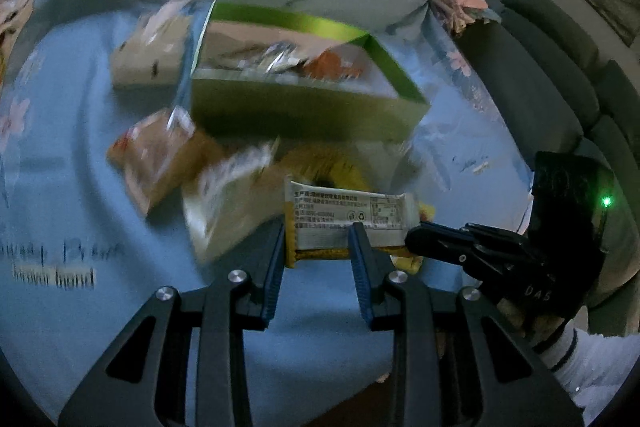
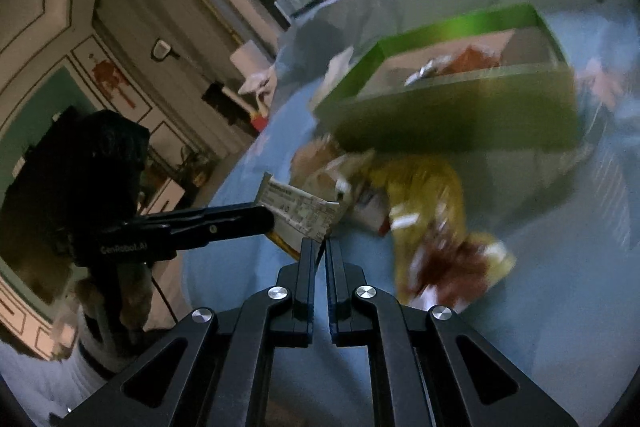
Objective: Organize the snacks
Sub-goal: 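Carry the snack bar into the box and open the left gripper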
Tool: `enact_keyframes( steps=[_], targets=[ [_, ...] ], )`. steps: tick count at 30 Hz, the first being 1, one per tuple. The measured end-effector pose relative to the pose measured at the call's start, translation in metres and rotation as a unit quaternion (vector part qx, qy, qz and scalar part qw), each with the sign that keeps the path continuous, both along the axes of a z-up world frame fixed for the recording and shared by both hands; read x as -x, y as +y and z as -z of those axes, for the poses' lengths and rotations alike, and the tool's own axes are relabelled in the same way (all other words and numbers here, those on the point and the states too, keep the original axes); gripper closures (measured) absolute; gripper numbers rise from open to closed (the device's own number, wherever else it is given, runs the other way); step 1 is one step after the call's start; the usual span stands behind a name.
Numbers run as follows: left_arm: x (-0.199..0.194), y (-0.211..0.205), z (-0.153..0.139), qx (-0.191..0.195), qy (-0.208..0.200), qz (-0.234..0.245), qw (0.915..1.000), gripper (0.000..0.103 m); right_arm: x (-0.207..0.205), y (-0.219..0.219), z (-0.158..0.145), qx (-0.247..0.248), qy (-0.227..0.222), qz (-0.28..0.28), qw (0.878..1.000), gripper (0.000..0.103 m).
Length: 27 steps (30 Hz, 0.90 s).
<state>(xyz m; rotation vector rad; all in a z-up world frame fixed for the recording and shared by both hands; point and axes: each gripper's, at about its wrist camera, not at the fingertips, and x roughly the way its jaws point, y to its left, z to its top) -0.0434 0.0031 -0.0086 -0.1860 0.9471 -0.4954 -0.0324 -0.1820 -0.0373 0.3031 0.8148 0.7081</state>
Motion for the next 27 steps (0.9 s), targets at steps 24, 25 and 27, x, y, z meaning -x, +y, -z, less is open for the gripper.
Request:
enact_keyframes(
  steps=[24, 25, 27],
  targets=[
    [-0.139, -0.034, -0.026, 0.041, -0.034, 0.008, 0.9985, 0.071, -0.108, -0.027, -0.054, 0.068, -0.080, 0.055, 0.993, 0.097],
    [-0.142, -0.034, -0.022, 0.041, -0.029, 0.006, 0.9987, 0.071, -0.110, -0.025, -0.052, 0.075, -0.080, 0.055, 0.992, 0.097],
    [-0.146, -0.033, -0.019, 0.040, -0.023, 0.002, 0.9990, 0.071, -0.117, -0.023, -0.047, 0.086, -0.075, 0.053, 0.992, 0.097]
  ],
)
